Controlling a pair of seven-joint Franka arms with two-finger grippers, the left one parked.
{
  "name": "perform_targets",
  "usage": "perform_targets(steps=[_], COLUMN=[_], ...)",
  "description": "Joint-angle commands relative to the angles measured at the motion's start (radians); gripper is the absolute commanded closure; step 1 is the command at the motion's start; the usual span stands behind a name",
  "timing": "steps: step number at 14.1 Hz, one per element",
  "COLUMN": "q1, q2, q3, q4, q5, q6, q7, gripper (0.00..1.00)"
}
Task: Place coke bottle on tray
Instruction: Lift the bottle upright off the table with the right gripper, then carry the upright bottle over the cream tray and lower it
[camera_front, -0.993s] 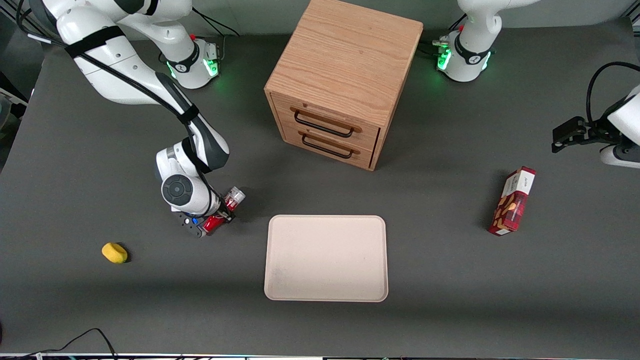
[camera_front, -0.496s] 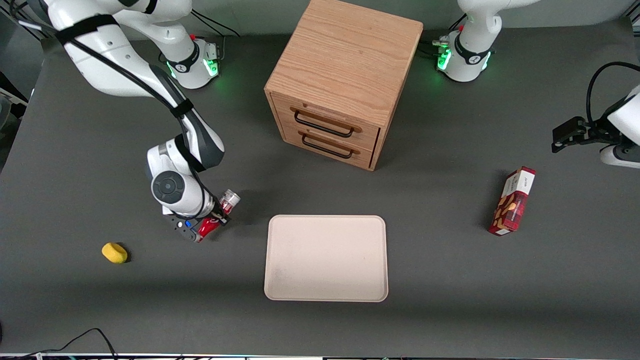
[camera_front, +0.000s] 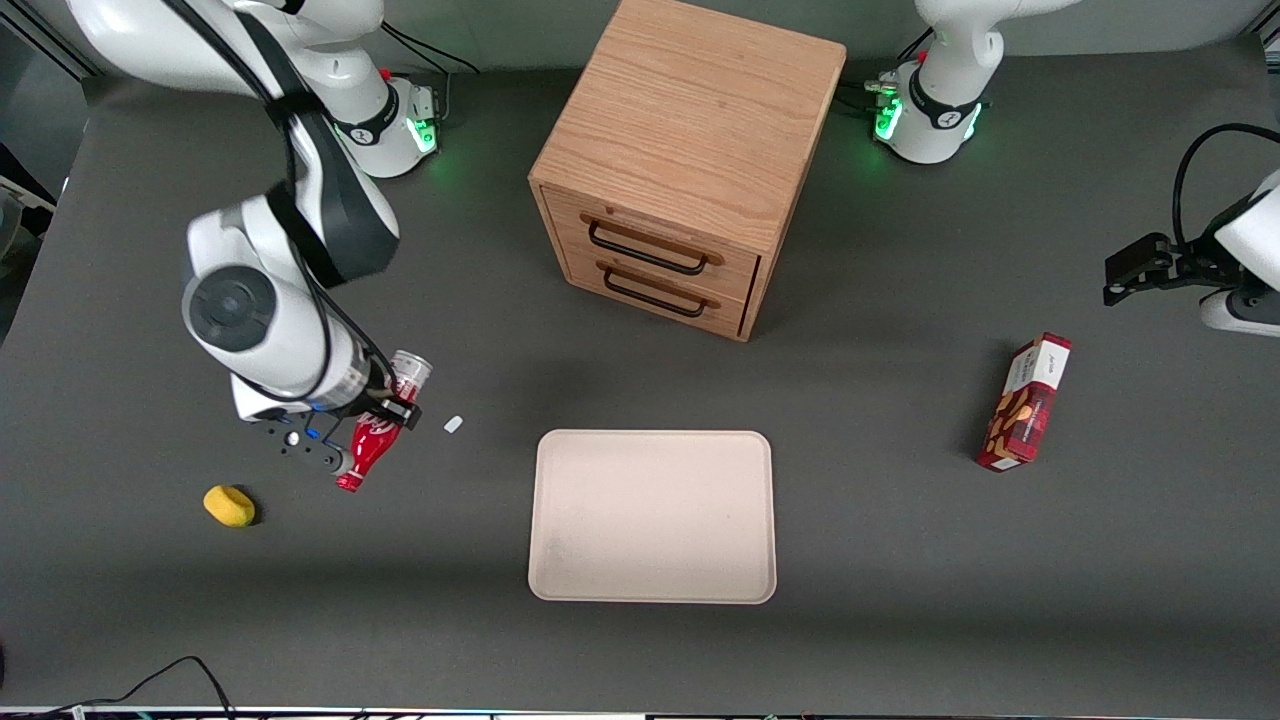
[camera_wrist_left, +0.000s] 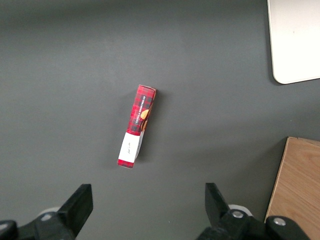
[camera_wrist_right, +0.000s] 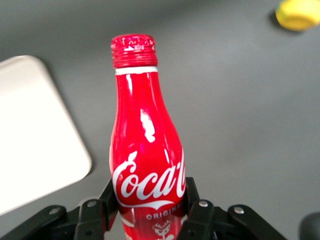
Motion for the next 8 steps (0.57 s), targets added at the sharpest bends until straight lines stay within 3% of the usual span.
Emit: perform_targets(steps=[1, 6, 8], q1=[0.005, 0.014, 0.026], q2=[0.045, 0.213, 0.284], q3=[0.038, 0.15, 0.158], q4=[0.207, 0.417, 0.43], q5=[0.022, 0.07, 0.072], q6=[-0.097, -0.082, -0.014], q7=[-0.126, -0.119, -0.122], gripper=[1.0, 1.0, 1.0])
